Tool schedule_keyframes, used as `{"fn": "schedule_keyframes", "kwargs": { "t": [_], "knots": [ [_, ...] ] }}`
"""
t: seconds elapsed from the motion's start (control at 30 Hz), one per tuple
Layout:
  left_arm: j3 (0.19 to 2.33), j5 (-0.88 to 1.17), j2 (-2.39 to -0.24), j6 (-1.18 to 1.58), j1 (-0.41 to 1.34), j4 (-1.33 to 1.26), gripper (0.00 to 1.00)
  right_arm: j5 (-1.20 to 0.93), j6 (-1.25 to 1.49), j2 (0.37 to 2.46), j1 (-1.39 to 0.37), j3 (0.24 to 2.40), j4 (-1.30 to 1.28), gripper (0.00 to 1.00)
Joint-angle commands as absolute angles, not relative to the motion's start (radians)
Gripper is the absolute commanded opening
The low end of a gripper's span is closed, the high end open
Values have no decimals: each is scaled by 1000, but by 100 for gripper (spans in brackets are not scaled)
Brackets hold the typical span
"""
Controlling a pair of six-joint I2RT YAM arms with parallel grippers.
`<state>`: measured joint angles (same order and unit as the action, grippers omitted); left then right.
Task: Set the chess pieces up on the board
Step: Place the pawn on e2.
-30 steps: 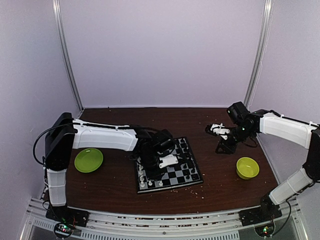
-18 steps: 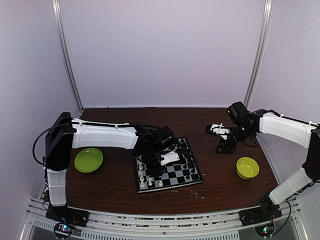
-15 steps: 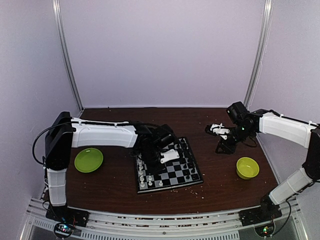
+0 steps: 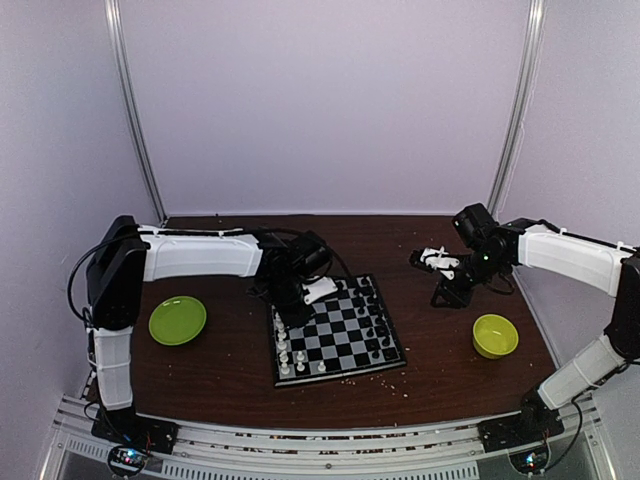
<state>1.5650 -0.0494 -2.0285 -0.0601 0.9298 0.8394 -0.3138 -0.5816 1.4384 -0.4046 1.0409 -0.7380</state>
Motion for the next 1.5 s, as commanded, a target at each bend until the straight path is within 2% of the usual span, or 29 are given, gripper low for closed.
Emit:
{"fn": "schedule_keyframes", "kwargs": {
  "t": [0.0,0.6,1.13,1.3,1.47],
  "knots": [
    [1546,-52,-2001,-39,921,848,6,-301,-599,1447,-412,1063,-750,36],
    [1532,-39,-2018,-49,920,881,7,-295,-599,1464,-417,1066,-756,36],
    [1573,-31,-1944,-34,926,888,23,-293,-598,1467,-420,1068,-760,36],
    [1570,-40,-1909,-29,950,879,24,-293,-600,1468,-420,1069,-760,36],
    [1529,92,-1885,-117,1017,831,24,-292,-601,1468,-422,1069,-760,36]
  ]
}}
